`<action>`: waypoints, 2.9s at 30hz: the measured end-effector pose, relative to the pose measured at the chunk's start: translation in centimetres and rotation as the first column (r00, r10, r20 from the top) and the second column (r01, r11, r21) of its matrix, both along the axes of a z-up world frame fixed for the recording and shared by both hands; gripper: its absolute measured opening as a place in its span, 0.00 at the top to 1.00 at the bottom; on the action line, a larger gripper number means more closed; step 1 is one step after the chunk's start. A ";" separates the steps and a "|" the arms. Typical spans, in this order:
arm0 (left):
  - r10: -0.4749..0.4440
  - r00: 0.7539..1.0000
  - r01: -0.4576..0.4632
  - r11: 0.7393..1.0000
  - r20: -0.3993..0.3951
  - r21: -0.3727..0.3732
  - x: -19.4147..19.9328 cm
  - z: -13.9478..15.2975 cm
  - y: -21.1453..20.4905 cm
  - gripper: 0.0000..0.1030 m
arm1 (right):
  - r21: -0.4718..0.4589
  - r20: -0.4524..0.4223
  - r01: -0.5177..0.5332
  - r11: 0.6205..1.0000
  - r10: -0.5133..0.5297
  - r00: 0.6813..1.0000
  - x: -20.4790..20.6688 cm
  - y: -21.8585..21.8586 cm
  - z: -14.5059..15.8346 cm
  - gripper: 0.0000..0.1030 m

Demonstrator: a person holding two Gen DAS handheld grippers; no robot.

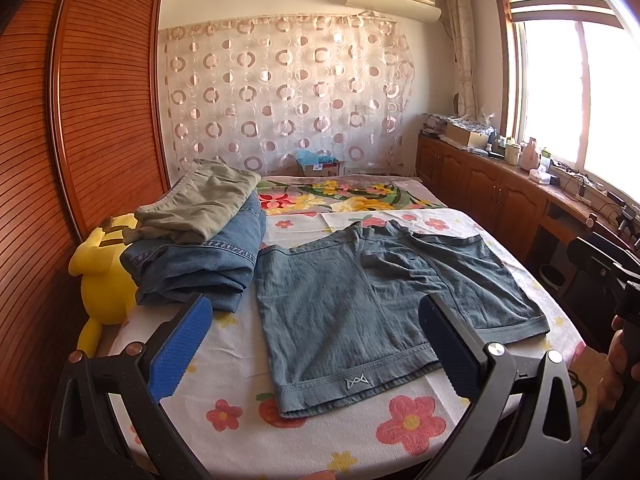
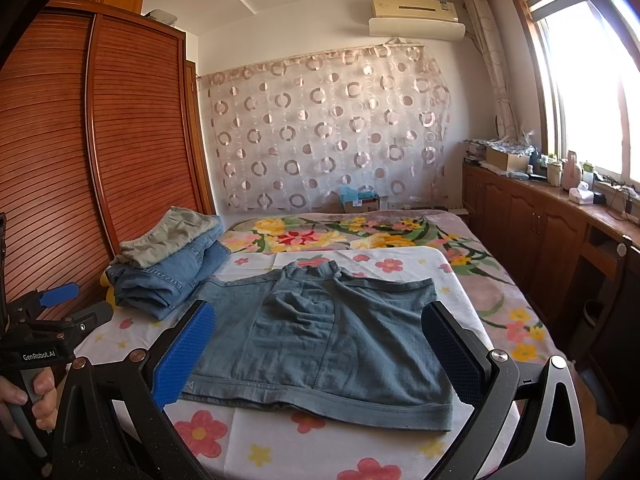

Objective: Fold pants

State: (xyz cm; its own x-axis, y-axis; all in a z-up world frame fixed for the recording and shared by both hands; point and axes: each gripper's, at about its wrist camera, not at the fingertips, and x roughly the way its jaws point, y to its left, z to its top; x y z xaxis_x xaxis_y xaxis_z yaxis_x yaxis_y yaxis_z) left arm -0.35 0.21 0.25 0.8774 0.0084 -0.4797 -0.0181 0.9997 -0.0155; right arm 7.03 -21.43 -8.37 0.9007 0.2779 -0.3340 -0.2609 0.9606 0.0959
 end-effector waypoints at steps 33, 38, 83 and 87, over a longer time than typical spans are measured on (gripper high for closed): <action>-0.001 1.000 0.001 1.000 0.004 0.002 -0.1 0.1 0.0 0.00 | 0.000 0.003 -0.001 1.000 0.001 1.000 0.0 -0.2 0.2 0.00; 0.000 1.000 0.000 1.000 0.003 0.002 0.0 0.0 0.0 0.00 | 0.001 0.003 -0.001 1.000 0.001 1.000 0.1 -0.2 0.2 0.00; -0.221 0.965 0.220 0.975 -0.142 -0.023 8.8 -4.2 -2.7 0.00 | -0.129 -0.255 -0.069 0.989 0.035 0.966 12.0 -4.3 -0.2 0.40; -0.234 0.961 0.230 0.972 -0.150 -0.041 9.0 -4.5 -3.0 0.00 | -0.122 -0.334 -0.065 0.990 0.021 0.942 15.0 -5.4 -0.1 0.51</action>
